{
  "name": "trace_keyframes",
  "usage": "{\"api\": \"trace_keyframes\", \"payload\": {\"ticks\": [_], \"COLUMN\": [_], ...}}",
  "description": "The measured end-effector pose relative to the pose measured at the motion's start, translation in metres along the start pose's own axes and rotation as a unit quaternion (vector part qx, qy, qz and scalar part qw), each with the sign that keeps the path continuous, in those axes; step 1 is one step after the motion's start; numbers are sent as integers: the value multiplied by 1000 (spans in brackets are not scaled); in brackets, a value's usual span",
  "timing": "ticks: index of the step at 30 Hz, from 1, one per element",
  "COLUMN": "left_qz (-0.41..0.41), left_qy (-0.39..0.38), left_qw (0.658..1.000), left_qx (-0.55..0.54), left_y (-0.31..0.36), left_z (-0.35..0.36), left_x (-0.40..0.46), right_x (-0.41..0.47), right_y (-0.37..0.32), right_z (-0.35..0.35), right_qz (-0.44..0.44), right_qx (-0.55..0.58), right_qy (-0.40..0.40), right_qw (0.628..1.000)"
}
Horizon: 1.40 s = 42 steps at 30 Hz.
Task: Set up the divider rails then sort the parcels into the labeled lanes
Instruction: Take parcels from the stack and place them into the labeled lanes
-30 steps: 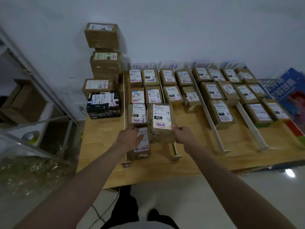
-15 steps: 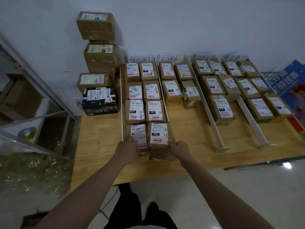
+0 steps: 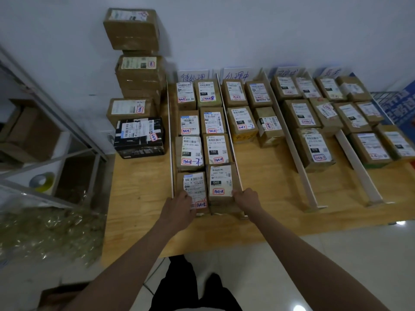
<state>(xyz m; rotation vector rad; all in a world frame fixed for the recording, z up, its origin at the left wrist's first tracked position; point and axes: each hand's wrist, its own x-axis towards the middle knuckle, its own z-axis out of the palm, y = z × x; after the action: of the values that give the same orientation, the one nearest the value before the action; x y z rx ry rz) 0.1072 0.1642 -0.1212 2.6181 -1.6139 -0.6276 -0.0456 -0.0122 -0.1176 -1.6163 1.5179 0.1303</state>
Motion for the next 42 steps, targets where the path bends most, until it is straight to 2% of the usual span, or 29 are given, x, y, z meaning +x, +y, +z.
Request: {"api": "trace_keyframes", "payload": {"ticks": [8, 14, 28, 37, 42], "left_qz": [1, -10, -40, -31, -22], "left_qy": [18, 41, 34, 36, 50], "left_qw": [1000, 999, 998, 997, 997], "left_qx": [-2, -18, 41, 56, 61], "left_y": [-1, 1, 13, 10, 14], "left_z": [0, 3, 4, 6, -9], "left_x": [2, 2, 16, 14, 13], "right_x": [7, 12, 24, 15, 7], "right_y": [6, 5, 11, 12, -2], "right_z": [8, 7, 9, 5, -9], "right_qz": [-1, -52, -79, -108, -166], "right_qx": [-49, -137, -158, -150, -199], "right_qy": [-6, 14, 24, 31, 53], "right_qw": [999, 989, 984, 982, 964]}}
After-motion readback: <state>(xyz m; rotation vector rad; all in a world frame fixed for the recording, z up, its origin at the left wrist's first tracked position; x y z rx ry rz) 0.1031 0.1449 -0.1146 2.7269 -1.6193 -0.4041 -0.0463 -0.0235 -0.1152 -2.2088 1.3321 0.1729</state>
